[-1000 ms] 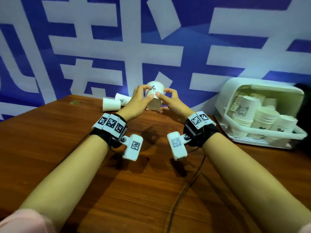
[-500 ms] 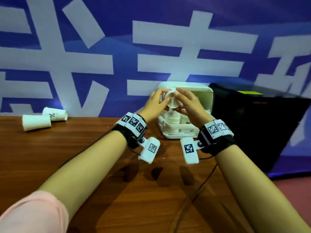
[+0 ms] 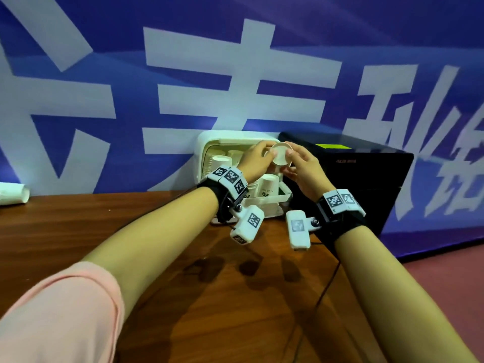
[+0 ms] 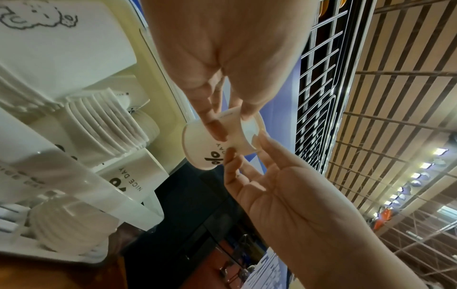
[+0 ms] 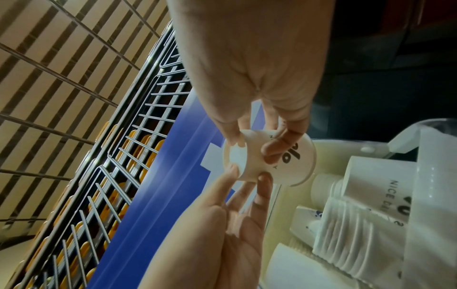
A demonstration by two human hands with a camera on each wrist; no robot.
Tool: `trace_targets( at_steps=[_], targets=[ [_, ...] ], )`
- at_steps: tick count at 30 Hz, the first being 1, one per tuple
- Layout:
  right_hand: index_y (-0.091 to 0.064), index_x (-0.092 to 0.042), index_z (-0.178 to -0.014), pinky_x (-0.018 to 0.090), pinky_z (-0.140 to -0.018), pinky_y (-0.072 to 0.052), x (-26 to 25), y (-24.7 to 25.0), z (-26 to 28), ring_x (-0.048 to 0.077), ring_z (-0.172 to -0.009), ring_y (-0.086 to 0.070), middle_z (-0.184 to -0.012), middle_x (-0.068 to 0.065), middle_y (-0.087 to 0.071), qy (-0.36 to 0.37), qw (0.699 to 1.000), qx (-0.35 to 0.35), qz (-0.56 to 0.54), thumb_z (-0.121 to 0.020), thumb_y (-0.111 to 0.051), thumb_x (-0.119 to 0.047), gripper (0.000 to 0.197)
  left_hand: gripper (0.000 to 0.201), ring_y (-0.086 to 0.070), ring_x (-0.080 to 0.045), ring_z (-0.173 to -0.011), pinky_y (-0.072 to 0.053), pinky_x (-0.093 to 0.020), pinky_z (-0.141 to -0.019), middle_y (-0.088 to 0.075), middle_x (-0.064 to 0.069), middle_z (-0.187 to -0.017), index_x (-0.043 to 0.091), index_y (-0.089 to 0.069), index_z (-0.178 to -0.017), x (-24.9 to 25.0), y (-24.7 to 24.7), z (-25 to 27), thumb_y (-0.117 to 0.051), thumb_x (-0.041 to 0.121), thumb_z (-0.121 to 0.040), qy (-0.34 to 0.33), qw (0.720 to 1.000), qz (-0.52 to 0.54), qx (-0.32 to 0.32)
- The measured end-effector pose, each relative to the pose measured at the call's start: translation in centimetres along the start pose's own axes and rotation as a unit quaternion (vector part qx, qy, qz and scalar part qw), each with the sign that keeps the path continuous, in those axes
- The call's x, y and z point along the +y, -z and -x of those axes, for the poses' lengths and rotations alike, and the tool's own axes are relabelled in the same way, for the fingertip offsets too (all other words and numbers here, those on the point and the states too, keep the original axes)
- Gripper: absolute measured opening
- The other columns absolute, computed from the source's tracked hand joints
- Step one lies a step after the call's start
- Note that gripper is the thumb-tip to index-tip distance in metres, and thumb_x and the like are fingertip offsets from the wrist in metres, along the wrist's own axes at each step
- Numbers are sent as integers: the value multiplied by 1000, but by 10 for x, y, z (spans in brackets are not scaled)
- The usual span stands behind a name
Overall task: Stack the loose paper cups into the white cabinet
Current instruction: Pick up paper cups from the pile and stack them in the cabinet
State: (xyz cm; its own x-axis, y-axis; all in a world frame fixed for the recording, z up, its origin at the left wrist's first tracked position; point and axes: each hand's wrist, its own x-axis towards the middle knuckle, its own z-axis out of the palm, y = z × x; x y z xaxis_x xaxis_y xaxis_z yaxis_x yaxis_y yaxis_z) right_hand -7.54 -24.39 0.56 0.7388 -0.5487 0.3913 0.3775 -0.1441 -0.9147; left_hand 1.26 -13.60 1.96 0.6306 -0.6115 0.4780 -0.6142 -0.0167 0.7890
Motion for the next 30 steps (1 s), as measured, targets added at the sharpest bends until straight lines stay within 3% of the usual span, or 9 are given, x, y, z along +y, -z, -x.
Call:
trace_targets(
  at_steps=[2,4,7,15,17,20,24,27,30],
  targets=[
    [-55,-8,-129,17,-60,-51,6,3,-7,7,-71,-67,-97,4,-67,-13,1000,12,-7,-101,-46,-12,30,35,-59,-13,-81,-45,-5,-55,-59,-3,-111,17,-47,-135,-1,-7,-6,-44,14,-100,11,1000,7,-1],
    [-55,-7,-130,16,-57,-51,12,4,-14,8,-68,-65,-93,4,-67,-28,999,20,-16,-101,-46,-13,31,35,-60,-15,-70,-45,-13,-52,-63,-6,-103,24,-44,-133,-3,-13,-11,-40,13,-100,21,1000,-8,-8],
    [-53,-4,-131,16,-58,-51,22,5,-22,12,-72,-63,-93,5,-66,-38,999,24,-29,-102,-46,-14,31,31,-60,-23,-75,-40,-18,-53,-65,-9,-98,26,-48,-127,-11,-20,-21,-37,16,-100,31,998,-51,-2],
    [-53,-5,-128,18,-64,-55,45,5,-38,15,-77,-65,-109,11,-61,-58,997,15,-44,-103,-44,-13,28,33,-64,-32,-94,-51,-35,-84,-65,-12,-114,24,-56,-127,-32,-23,-40,-36,27,-101,29,990,-140,-17],
    [-54,-4,-126,19,-65,-56,55,8,-43,17,-80,-65,-117,15,-59,-66,997,20,-30,-103,-44,-14,27,37,-61,-34,-104,-47,-39,-95,-59,-16,-125,19,-54,-133,-36,-24,-43,-35,24,-102,31,980,-193,-29],
    [-54,-4,-128,20,-67,-57,67,11,-47,17,-80,-65,-121,16,-59,-81,996,24,-9,-103,-45,-15,30,40,-49,-34,-122,-36,-37,-104,-47,-21,-137,9,-48,-139,-38,-27,-44,-33,15,-103,28,954,-292,-64],
    [-56,-3,-127,19,-64,-57,74,10,-51,15,-71,-67,-106,13,-65,-102,994,27,10,-102,-47,-17,30,31,-44,-32,-125,-35,-32,-102,-42,-18,-140,4,-57,-126,-42,-29,-46,-45,9,-98,-14,930,-363,-63],
    [-59,-1,-122,18,-47,-52,83,7,-53,12,-54,-66,-87,14,-65,-138,988,44,45,-101,-49,-15,27,29,-52,-29,-120,-40,-31,-99,-56,-16,-129,3,-64,-118,-42,-31,-41,-44,5,-97,30,925,-368,-91],
    [-59,-4,-117,18,-44,-51,94,6,-53,12,-46,-65,-87,16,-63,-177,981,60,45,-100,-52,-15,22,26,-61,-28,-110,-45,-30,-92,-65,-12,-116,0,-65,-111,-38,-34,-33,-43,4,-97,29,892,-428,-145]
  ],
)
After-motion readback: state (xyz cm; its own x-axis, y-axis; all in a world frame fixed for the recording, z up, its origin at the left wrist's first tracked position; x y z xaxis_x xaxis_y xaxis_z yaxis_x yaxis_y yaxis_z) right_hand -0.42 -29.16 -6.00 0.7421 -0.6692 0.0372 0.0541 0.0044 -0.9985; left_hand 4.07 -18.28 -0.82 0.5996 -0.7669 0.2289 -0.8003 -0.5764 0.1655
